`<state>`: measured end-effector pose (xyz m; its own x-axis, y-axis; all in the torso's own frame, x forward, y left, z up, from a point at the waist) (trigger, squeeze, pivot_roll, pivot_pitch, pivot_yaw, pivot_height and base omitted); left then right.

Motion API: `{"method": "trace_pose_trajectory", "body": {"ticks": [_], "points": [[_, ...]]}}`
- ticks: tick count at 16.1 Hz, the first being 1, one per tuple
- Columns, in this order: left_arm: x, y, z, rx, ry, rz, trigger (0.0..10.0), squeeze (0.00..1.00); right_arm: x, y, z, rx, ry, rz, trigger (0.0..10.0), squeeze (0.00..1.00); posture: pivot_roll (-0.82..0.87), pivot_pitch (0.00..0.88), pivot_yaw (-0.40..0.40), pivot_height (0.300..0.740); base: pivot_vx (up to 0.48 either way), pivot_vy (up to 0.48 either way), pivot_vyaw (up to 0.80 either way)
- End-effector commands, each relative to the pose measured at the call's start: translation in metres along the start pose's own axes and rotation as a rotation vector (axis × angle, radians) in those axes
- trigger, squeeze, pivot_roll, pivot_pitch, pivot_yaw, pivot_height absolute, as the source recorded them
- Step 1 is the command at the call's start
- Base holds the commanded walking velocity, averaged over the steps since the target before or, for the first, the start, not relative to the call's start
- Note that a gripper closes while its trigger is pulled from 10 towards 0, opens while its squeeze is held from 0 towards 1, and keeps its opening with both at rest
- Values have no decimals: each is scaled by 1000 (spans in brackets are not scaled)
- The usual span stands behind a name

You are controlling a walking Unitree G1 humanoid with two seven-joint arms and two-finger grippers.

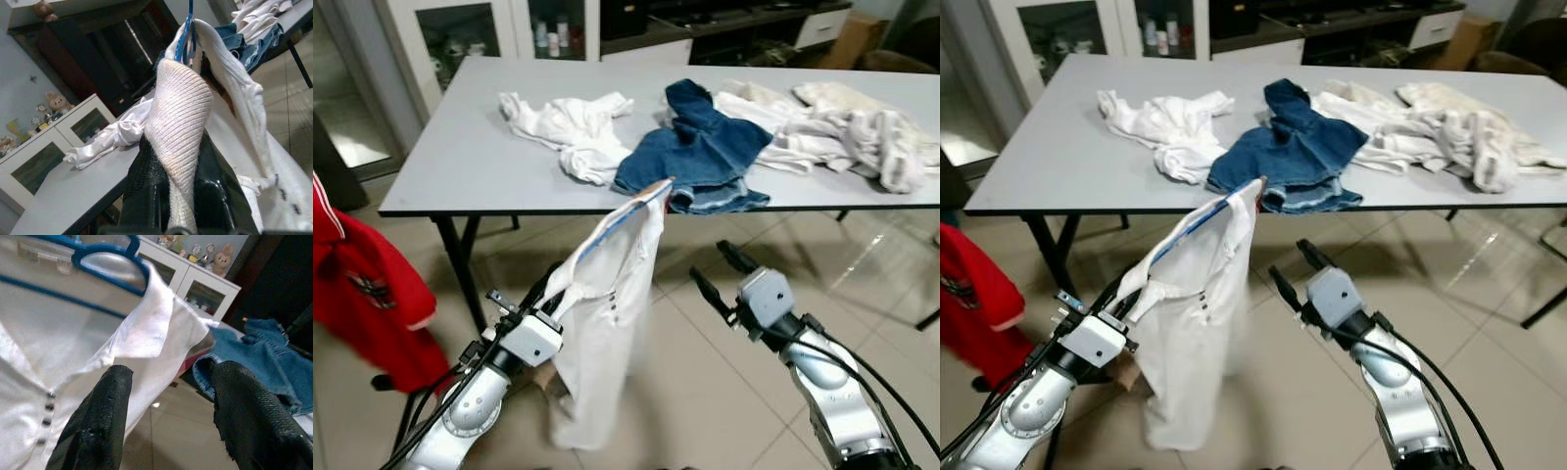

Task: Hang hanger

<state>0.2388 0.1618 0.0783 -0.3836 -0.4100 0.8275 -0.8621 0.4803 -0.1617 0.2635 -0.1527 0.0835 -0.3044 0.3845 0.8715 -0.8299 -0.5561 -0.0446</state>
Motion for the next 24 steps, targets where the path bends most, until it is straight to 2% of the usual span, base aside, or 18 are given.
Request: {"method": "trace_pose_trajectory", "body": {"ticks": [1,3,5,7,9,12,14,16,18,20,21,24], "points": [[4,-3,3,-31,-3,34,10000,0,-5,4,-3,-4,13,-17,10000,0,160,0,-1,740,0,0,0],[7,-5,8,-40,43,39,10000,0,-7,7,-11,-28,2,-23,10000,0,136,0,27,740,0,0,0],[11,-7,7,-7,69,56,10000,0,-5,10,-16,-23,23,-13,10000,0,127,0,38,740,0,0,0],[20,-10,-15,144,84,99,10000,0,-2,6,-11,-52,21,7,10000,0,145,0,12,740,0,0,0],[19,-9,-24,188,74,107,10000,0,1,1,-12,-37,9,26,10000,0,176,0,-34,740,0,0,0],[14,-1,-10,177,74,71,10000,0,5,-6,-11,19,16,50,10000,0,203,0,-67,740,0,0,0],[12,8,0,142,85,43,10000,0,0,-3,-6,-28,-16,25,10000,0,205,0,-57,740,0,0,0],[15,9,1,141,91,41,10000,0,-1,0,-10,-41,-31,20,10000,0,196,0,-27,740,0,0,0],[18,5,-2,157,90,52,10000,0,-1,1,-14,-43,-26,24,10000,0,189,0,-7,740,0,0,0],[24,-3,-17,163,60,83,10000,0,4,-6,-14,-114,-72,38,10000,0,186,0,-5,740,0,0,0],[23,-6,-23,169,51,81,10000,0,8,-9,-16,-104,-70,51,10000,0,188,0,-4,740,0,0,0],[24,-9,-28,201,56,79,10000,0,6,-11,-14,-103,-61,50,10000,0,195,0,-21,740,0,0,0]]}}
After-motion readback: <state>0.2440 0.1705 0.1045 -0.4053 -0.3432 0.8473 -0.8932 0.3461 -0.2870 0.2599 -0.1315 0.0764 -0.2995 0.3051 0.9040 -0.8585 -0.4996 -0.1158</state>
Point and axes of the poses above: a point about 5 cm out from each wrist's last joint towards the gripper, its own y axis pointing back from the gripper into the wrist, its own x axis along the axis of the wrist's last joint, z = x × y, the point moved 1 cm from there along -y, pointing out of the wrist towards the gripper, and after that the axes turned 8 degrees about y, right-handed, at the moved point
